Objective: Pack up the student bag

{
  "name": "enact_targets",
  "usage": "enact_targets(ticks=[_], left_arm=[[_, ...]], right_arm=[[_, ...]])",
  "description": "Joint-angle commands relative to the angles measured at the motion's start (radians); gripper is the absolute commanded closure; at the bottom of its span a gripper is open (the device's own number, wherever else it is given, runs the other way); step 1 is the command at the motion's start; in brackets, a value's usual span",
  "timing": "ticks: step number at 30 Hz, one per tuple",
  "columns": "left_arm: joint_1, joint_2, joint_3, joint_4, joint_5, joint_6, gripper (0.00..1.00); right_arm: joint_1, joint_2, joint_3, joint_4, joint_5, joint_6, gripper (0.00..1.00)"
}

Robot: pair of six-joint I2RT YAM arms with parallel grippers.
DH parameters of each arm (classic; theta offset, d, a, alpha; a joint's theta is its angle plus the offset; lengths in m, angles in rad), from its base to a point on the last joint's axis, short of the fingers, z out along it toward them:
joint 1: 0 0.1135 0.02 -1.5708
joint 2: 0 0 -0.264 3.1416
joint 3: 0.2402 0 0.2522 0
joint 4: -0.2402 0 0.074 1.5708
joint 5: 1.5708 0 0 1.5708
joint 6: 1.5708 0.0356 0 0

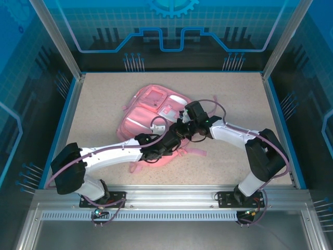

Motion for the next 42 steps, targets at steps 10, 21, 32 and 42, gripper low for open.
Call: enact_targets(ticks=[10, 21, 32, 42], left_arm=[[0.133, -0.24, -0.167, -0.184, 0.02, 0.191, 1.0], [0.15, -0.21, -0.129, 0.075, 0.24, 0.296, 1.0], [0.049, 0.025, 0.106, 0.219, 0.365, 0.295, 1.0], [0.019, 0.17, 0.235, 0.26, 0.433, 0.315, 1.0]], right_arm=[[-0.006, -0.002, 0.097, -0.27, 0.306, -0.184, 0.92], [-0.065, -0.171, 0.035, -0.247, 0.243, -0.197, 0.37], [-0.246, -0.374, -0.108, -0.327, 0.16, -0.18, 0.27], [-0.263, -0.358, -0.187, -0.222, 0.018, -0.064, 0.35]])
